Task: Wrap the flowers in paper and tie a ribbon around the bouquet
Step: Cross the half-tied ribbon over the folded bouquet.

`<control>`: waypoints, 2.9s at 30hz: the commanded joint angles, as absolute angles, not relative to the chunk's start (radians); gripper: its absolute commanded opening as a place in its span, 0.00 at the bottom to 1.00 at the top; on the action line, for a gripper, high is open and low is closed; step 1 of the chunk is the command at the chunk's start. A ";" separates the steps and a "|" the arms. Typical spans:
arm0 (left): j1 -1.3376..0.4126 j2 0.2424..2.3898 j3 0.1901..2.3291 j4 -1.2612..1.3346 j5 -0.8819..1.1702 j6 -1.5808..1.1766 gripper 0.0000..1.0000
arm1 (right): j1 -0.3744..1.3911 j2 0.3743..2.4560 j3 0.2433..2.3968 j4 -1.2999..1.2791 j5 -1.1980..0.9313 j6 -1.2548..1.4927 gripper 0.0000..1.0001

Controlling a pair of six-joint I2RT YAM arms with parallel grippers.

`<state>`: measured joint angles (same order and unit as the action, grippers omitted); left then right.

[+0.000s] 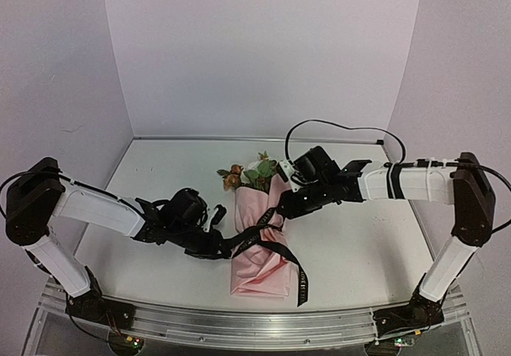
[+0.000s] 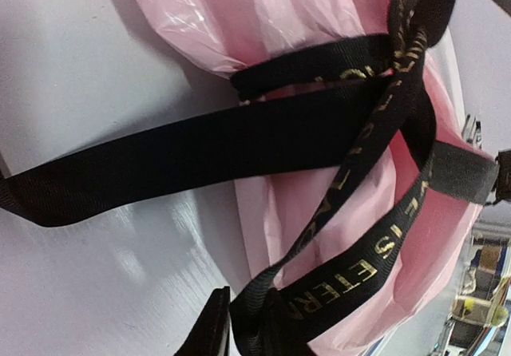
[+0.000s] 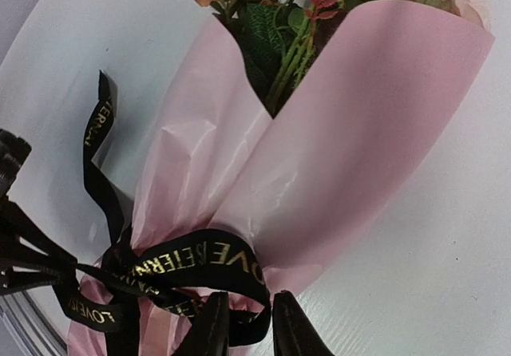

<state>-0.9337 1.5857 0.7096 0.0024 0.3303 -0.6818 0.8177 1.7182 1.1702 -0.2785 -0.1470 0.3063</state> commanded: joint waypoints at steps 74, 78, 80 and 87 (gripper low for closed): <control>-0.887 2.012 1.524 -0.345 0.337 -0.138 0.51 | 0.950 1.474 0.986 -0.414 -0.105 0.452 0.00; -0.897 2.035 1.546 -0.381 0.300 -0.106 0.52 | 0.946 1.460 0.972 -0.414 -0.088 0.445 0.00; -0.904 2.045 1.555 -0.391 0.293 -0.094 0.51 | 0.942 1.458 0.971 -0.411 -0.079 0.440 0.00; -0.925 2.073 1.577 -0.406 0.265 -0.083 0.42 | 0.924 1.477 0.995 -0.408 -0.094 0.435 0.00</control>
